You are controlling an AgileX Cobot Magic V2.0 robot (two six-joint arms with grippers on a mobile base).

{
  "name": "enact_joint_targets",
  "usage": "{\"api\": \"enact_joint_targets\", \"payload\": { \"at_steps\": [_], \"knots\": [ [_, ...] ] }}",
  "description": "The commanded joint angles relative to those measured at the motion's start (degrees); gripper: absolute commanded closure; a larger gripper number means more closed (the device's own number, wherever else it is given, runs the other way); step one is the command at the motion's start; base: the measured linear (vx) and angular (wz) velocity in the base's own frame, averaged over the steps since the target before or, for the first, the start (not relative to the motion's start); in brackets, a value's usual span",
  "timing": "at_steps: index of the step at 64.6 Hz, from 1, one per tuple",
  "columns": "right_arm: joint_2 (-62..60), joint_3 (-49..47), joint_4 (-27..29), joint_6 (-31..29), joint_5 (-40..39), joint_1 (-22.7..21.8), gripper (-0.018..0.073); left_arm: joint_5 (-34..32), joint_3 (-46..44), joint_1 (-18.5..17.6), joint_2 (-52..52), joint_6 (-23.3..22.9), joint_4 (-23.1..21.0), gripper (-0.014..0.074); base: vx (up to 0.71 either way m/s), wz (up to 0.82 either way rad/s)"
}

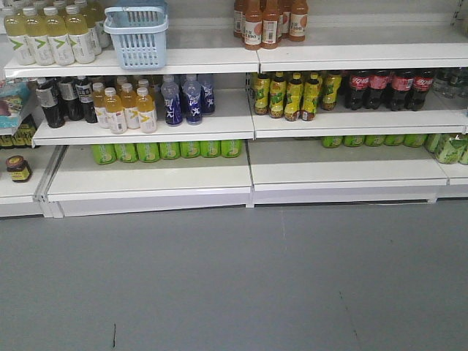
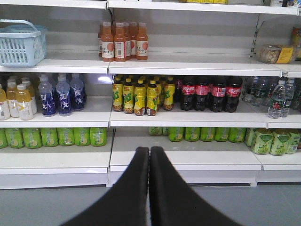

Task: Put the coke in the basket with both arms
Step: 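Drive the base toward the shelf holding the light-blue basket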

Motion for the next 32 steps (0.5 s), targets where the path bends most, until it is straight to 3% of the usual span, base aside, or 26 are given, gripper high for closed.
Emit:
{"api": "enact_joint_targets", "payload": {
  "at_steps": [1, 32],
  "knots": [
    [-0.8, 0.6, -0.1, -0.2, -4.5, -0.1, 0.0569, -4.0, -0.1, 0.0, -1.1, -0.1, 0.0, 0.0604, 0.00, 0.00],
    [-0.8, 0.6, -0.1, -0.2, -4.5, -0.1, 0.0569, -4.0, -0.1, 0.0, -1.1, -0.1, 0.0, 0.0604, 0.00, 0.00]
  ]
}}
